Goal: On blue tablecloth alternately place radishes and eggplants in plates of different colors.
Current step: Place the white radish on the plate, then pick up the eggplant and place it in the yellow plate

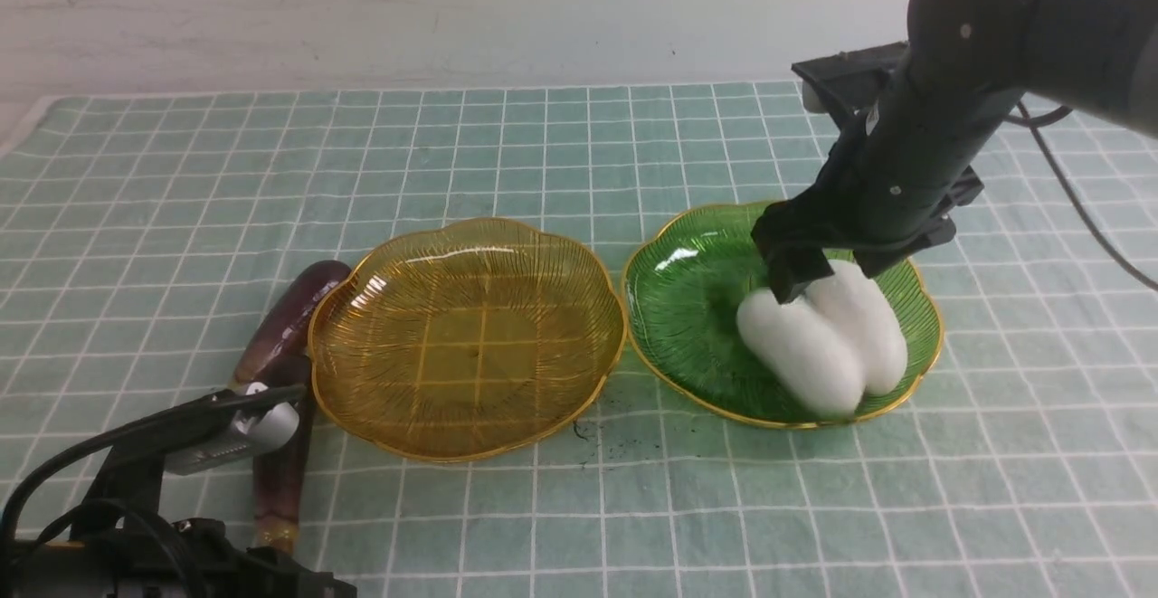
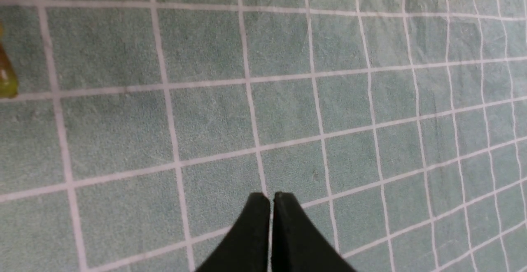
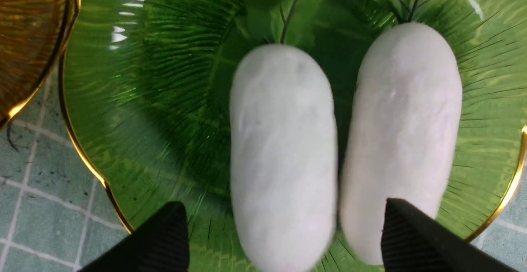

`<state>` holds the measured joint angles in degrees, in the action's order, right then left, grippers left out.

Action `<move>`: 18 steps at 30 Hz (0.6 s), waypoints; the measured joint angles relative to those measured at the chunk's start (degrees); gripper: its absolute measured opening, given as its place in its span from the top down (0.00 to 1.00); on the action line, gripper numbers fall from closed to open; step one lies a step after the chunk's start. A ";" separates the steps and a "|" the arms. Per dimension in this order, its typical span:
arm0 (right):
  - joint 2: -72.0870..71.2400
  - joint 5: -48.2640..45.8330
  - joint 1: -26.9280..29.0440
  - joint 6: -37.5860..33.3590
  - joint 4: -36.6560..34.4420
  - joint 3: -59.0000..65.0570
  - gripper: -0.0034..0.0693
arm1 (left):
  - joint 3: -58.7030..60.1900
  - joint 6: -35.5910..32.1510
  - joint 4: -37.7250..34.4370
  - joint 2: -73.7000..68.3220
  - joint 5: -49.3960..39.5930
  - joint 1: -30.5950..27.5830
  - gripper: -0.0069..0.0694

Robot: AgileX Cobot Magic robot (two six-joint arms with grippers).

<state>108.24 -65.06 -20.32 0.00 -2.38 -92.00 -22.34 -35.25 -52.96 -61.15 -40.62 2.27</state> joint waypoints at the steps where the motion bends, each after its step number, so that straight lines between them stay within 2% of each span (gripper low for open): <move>1: 0.00 -0.24 0.00 0.00 0.00 0.00 0.16 | 0.00 0.00 0.00 0.00 0.00 0.00 0.92; 7: 0.00 -4.76 0.00 0.00 0.05 0.00 0.16 | 0.00 0.00 0.00 0.00 -1.01 0.00 0.92; 11: -0.44 -5.13 0.00 0.00 0.28 0.74 0.26 | 0.00 1.37 0.00 0.00 -1.13 0.00 0.90; 12: -1.41 -5.13 0.00 0.88 -1.08 2.19 0.34 | 0.00 2.47 0.00 0.00 -1.13 0.00 0.88; 13: -1.41 -5.13 0.00 0.88 -1.36 2.19 0.35 | 0.00 2.61 0.00 0.00 -1.13 0.00 0.87; 15: -3.99 -5.17 0.00 0.52 -6.42 4.87 0.52 | -0.26 4.07 0.43 0.00 -1.13 0.00 0.79; 18: -8.92 -5.17 0.00 -2.19 -10.63 9.19 0.72 | -3.06 6.40 4.78 0.00 -1.52 0.00 0.68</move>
<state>99.32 -70.23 -20.32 -2.19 -13.01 -82.81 -25.41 -28.85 -48.17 -61.15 -42.14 2.27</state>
